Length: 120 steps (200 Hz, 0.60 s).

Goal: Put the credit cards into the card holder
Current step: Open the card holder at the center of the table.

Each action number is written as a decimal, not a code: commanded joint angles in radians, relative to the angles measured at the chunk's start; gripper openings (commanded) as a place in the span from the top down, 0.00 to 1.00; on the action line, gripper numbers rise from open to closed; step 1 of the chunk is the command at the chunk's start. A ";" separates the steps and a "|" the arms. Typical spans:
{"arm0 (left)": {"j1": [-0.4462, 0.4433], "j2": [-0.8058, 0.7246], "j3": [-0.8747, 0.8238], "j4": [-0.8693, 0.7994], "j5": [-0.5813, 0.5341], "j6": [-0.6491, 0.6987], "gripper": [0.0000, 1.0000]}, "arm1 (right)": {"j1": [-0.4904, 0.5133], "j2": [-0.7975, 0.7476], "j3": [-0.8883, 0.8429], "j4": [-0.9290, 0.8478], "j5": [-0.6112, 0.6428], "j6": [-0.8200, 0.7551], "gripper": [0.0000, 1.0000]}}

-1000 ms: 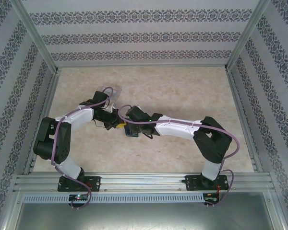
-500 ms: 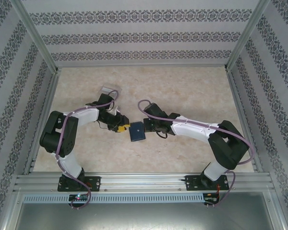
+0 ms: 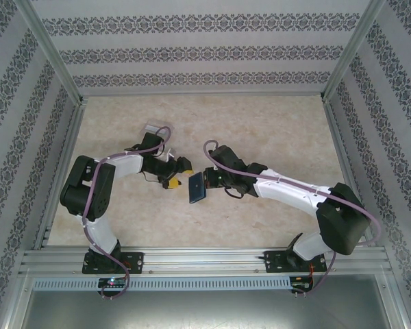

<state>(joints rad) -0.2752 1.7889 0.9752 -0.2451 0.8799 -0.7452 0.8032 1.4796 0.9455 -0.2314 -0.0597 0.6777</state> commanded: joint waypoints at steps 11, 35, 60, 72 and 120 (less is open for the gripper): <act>0.033 -0.051 0.039 -0.085 0.032 0.096 0.15 | 0.008 -0.022 0.044 0.022 -0.032 -0.025 1.00; 0.039 -0.049 0.029 -0.101 0.043 0.122 0.10 | 0.013 -0.021 0.058 0.032 -0.058 -0.039 1.00; 0.040 -0.053 0.021 -0.089 0.047 0.124 0.09 | 0.010 -0.023 0.071 0.031 -0.043 -0.048 1.00; 0.040 -0.050 0.024 -0.093 0.048 0.127 0.10 | 0.007 -0.016 0.080 0.031 -0.056 -0.052 1.00; 0.041 -0.030 0.051 -0.195 0.015 0.201 0.13 | 0.007 0.014 0.098 0.027 -0.077 -0.053 1.00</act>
<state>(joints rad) -0.2462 1.7550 0.9955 -0.3450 0.9081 -0.6167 0.8078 1.4807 1.0153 -0.2207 -0.1200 0.6369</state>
